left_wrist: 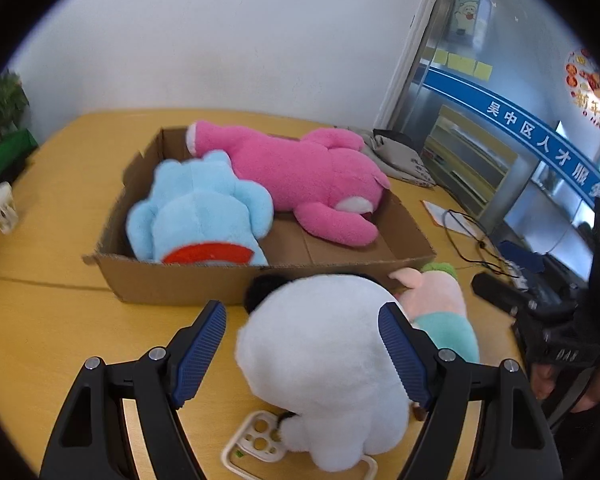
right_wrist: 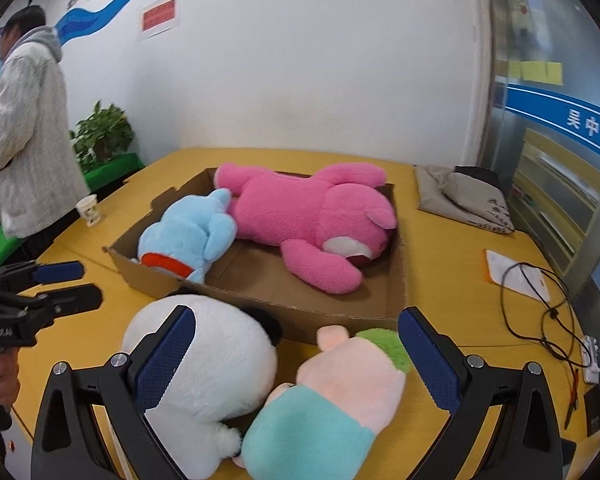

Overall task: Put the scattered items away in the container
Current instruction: 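Move both open grippers onto the white panda plush, then close the left gripper on the panda while the right gripper clamps it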

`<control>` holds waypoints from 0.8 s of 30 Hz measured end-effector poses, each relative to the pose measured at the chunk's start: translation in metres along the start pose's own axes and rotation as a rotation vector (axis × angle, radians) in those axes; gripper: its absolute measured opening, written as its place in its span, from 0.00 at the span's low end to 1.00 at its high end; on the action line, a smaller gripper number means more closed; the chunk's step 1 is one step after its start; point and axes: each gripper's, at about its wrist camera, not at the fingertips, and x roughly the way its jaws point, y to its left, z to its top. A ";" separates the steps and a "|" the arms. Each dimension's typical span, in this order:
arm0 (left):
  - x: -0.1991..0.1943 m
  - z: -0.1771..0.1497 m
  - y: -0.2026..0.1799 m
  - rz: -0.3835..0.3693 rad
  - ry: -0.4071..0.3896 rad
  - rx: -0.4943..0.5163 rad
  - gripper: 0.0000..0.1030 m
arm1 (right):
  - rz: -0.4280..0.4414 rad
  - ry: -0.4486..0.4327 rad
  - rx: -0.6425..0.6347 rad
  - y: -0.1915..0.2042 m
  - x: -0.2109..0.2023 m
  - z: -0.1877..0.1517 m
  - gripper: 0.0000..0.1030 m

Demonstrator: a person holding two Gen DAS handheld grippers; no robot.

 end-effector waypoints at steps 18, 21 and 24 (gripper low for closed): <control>0.071 -0.028 0.066 -0.242 0.170 -0.205 0.79 | 0.385 0.269 -0.032 0.024 0.101 -0.029 1.00; 0.082 -0.032 0.077 -0.287 0.190 -0.241 0.82 | 0.418 0.308 -0.065 0.034 0.112 -0.027 1.00; 0.091 -0.039 0.088 -0.348 0.214 -0.300 0.86 | 0.408 0.332 -0.098 0.044 0.119 -0.029 1.00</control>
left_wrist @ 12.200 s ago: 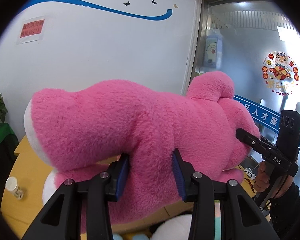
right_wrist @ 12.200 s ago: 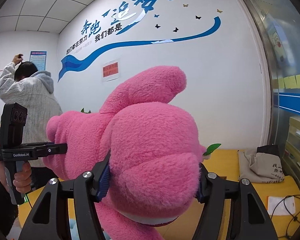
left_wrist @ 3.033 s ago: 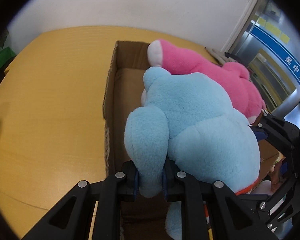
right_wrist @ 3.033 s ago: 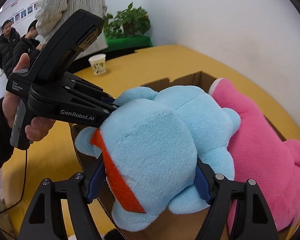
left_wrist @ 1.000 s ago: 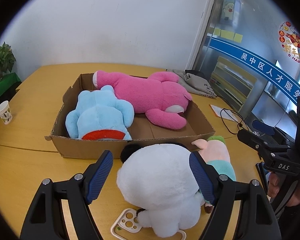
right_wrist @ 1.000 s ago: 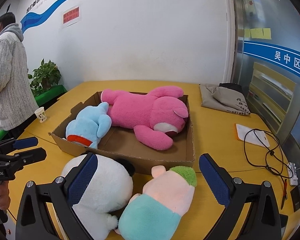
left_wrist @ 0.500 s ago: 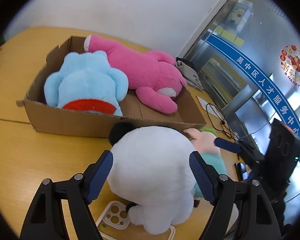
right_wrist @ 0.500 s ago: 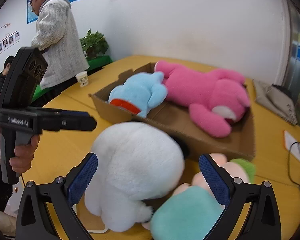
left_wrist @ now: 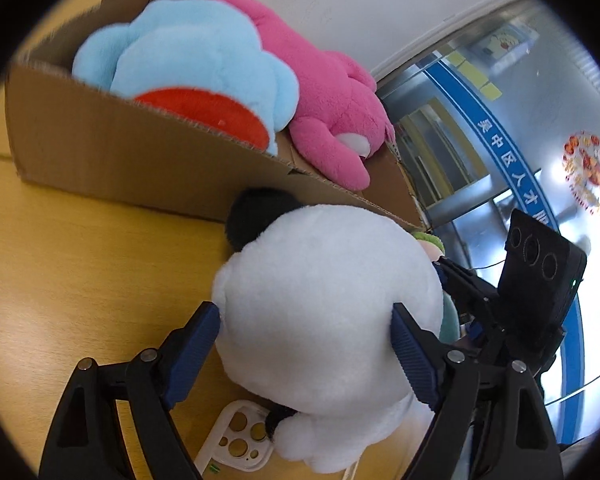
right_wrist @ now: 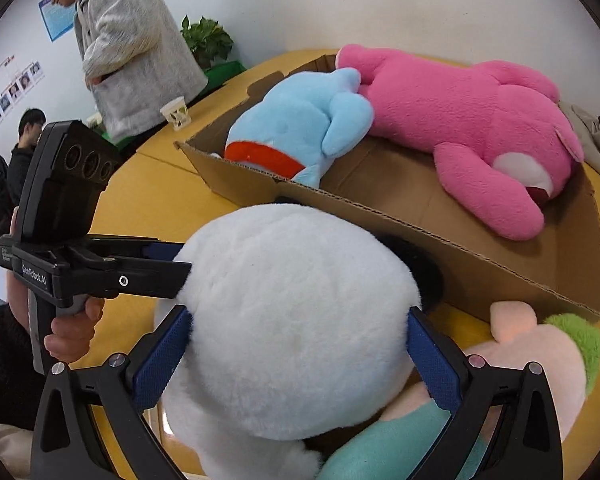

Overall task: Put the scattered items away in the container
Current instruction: 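Close the left gripper on the panda while the right gripper clamps it, then carry the panda with both grippers into the box and open both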

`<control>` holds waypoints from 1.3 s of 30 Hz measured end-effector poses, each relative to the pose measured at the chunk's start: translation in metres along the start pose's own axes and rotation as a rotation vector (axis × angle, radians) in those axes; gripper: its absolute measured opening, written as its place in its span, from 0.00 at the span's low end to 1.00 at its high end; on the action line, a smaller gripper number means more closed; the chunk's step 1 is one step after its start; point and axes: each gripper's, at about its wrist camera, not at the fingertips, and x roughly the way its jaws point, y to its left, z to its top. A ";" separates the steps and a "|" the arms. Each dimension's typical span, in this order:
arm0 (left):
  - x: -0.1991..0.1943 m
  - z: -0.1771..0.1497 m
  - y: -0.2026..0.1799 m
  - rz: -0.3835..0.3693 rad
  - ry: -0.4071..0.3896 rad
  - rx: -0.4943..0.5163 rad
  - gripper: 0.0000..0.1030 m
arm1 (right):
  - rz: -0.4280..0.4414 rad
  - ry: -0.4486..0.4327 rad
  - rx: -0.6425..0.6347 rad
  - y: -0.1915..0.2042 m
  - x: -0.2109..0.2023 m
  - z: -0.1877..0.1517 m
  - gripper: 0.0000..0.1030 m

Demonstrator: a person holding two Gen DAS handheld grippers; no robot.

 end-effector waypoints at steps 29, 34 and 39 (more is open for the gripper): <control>-0.045 0.000 -0.061 -0.001 -0.092 0.128 0.62 | -0.067 -0.191 -0.028 0.042 -0.050 -0.015 0.77; -0.064 0.012 -0.089 0.030 -0.131 0.206 0.62 | -0.091 -0.248 -0.060 0.052 -0.073 0.001 0.76; -0.077 0.036 -0.116 0.030 -0.178 0.273 0.62 | -0.119 -0.307 -0.098 0.053 -0.095 0.023 0.76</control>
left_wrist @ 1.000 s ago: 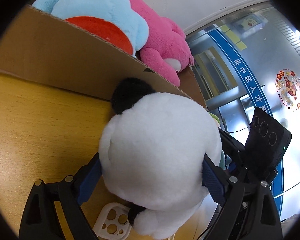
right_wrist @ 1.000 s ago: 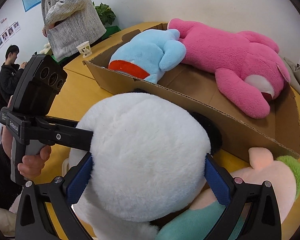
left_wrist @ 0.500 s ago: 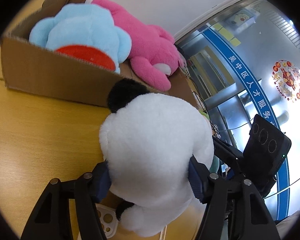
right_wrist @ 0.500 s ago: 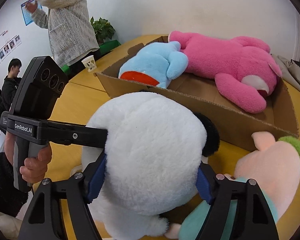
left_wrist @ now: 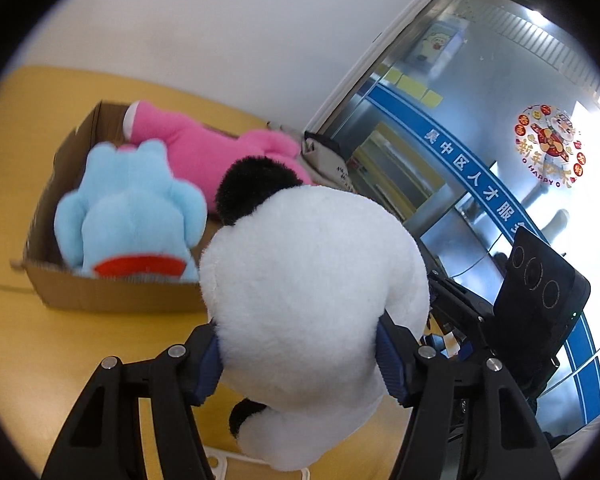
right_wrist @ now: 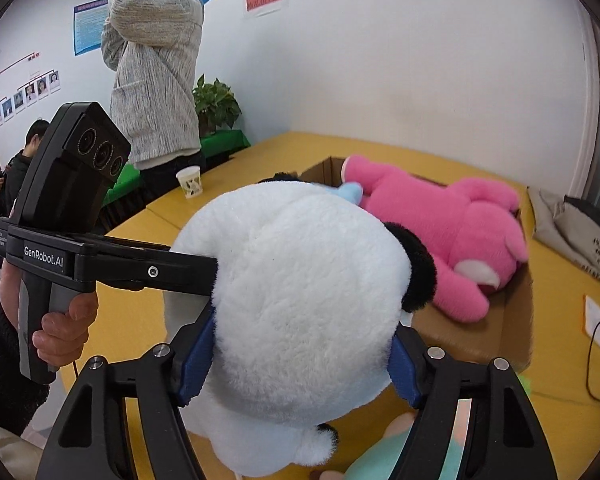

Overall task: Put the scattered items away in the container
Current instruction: 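Carry the panda with both grippers into the box and open both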

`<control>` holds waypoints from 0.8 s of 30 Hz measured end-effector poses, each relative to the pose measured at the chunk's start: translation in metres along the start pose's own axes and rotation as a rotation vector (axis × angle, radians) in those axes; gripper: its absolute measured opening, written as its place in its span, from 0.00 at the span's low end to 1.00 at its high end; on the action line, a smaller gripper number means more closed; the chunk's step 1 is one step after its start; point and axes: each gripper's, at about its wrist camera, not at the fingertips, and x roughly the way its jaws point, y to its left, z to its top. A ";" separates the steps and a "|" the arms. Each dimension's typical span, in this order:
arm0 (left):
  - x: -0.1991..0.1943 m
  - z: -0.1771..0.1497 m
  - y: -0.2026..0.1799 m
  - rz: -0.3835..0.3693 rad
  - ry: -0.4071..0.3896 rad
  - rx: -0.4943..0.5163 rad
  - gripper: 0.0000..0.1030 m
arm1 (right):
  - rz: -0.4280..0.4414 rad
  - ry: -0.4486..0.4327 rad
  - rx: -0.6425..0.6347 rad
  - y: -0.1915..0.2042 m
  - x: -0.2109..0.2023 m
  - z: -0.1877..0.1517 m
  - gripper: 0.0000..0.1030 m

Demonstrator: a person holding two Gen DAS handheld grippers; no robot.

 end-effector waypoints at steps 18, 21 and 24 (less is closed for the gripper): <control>-0.018 0.113 -0.058 0.048 -0.147 0.248 0.62 | -0.145 -0.178 -0.189 -0.030 -0.027 0.110 0.76; -0.017 0.118 -0.061 0.039 -0.164 0.265 0.62 | -0.163 -0.202 -0.190 -0.031 -0.030 0.117 0.76; -0.010 0.123 -0.057 0.032 -0.166 0.261 0.62 | -0.162 -0.212 -0.182 -0.035 -0.029 0.117 0.76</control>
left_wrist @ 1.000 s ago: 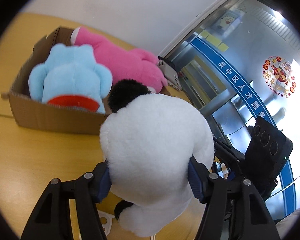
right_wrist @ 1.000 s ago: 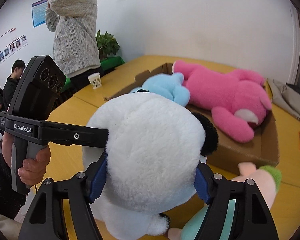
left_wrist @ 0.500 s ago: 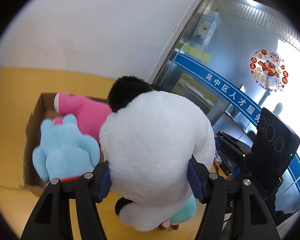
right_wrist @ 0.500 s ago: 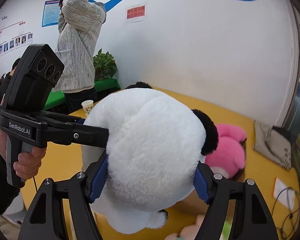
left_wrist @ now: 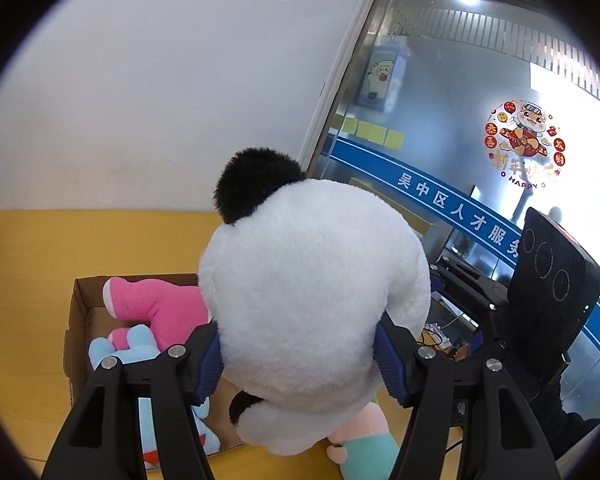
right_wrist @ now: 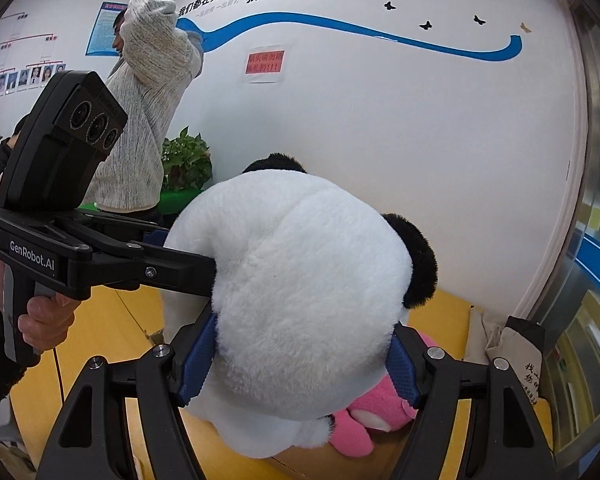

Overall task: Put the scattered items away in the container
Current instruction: 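Carry the panda with both grippers into the box and open both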

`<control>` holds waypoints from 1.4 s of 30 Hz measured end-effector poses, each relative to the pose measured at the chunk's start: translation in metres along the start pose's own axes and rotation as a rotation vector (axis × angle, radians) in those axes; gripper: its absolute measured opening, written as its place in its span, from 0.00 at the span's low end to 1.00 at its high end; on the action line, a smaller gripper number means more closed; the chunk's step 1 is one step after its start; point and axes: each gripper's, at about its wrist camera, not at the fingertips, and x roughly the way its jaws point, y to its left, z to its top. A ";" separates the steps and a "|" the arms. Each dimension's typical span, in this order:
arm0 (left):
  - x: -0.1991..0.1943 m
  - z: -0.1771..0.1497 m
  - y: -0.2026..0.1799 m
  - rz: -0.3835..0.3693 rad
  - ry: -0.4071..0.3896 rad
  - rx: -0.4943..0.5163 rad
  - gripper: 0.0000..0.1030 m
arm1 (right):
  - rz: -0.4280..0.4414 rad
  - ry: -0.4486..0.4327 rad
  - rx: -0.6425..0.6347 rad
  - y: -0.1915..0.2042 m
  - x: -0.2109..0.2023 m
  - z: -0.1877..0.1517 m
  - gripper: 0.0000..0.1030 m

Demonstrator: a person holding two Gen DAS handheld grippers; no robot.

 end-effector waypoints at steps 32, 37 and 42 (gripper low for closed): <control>0.147 -0.105 0.121 0.153 0.296 -0.333 0.61 | 0.139 0.409 0.170 -0.045 0.185 -0.132 0.76; 0.144 -0.103 0.119 0.181 0.317 -0.328 0.62 | 0.138 0.417 0.187 -0.047 0.188 -0.134 0.77; 0.135 -0.104 0.115 0.201 0.307 -0.317 0.71 | 0.121 0.408 0.178 -0.047 0.185 -0.132 0.82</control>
